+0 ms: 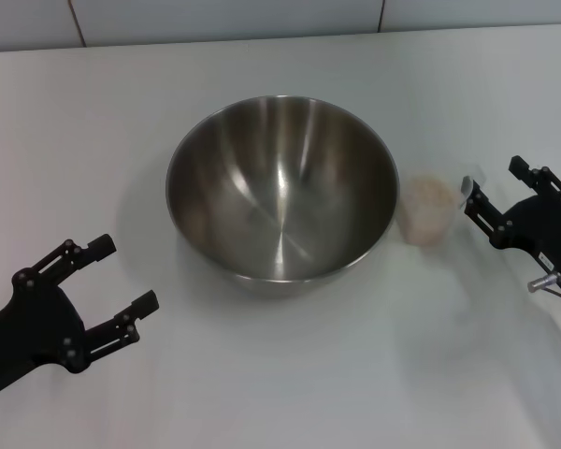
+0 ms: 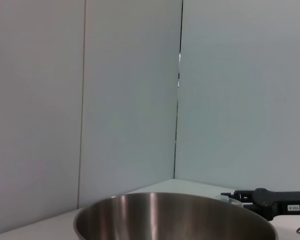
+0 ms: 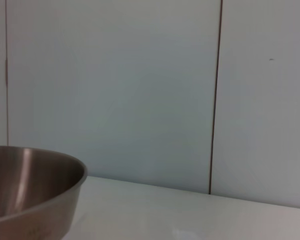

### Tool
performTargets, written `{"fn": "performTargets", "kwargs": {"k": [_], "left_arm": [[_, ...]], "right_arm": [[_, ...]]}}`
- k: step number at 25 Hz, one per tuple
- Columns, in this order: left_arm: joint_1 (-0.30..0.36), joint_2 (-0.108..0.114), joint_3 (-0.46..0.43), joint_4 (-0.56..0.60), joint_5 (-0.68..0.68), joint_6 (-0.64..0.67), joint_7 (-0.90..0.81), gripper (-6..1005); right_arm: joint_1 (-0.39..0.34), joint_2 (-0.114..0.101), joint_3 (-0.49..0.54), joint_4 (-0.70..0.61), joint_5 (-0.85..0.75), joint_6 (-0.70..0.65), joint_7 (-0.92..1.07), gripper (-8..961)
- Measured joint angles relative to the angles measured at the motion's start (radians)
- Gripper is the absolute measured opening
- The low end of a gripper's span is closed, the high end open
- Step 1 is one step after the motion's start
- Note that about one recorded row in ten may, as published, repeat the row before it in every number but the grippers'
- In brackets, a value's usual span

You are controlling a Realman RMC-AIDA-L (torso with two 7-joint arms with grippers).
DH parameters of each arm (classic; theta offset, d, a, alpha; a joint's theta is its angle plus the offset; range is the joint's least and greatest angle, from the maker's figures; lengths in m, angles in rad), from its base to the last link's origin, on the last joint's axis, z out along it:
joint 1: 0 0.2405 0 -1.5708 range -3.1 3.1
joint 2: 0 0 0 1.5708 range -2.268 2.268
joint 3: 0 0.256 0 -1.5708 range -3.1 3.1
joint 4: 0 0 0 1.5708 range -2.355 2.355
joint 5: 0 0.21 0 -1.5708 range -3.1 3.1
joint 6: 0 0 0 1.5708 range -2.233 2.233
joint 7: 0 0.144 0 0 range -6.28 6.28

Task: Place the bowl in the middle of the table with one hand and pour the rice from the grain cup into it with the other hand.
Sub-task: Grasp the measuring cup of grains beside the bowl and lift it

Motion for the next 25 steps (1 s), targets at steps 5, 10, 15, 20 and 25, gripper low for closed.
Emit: {"fn": "performTargets", "kwargs": {"k": [5,10,15,20,25], "left_arm": [[0.000,-0.001,-0.006,0.000,0.000,0.003,0.000,844],[0.000,0.000,-0.006,0.000,0.000,0.003,-0.005,844],[-0.002,0.001,-0.006,0.000,0.000,0.004,-0.009,844],[-0.004,0.001,-0.005,0.001,0.000,0.004,-0.009,844],[-0.004,0.000,-0.005,0.002,0.000,0.004,-0.009,844]], "right_arm": [[0.010,0.000,0.007,-0.009,0.000,0.015,0.000,686],[0.018,0.001,0.009,-0.012,0.000,0.028,0.004,686],[0.019,0.002,0.009,-0.012,0.000,0.030,0.006,686],[0.022,0.002,0.009,-0.011,0.000,0.030,0.006,686],[0.023,0.002,0.009,-0.010,0.000,0.030,0.005,686]]}}
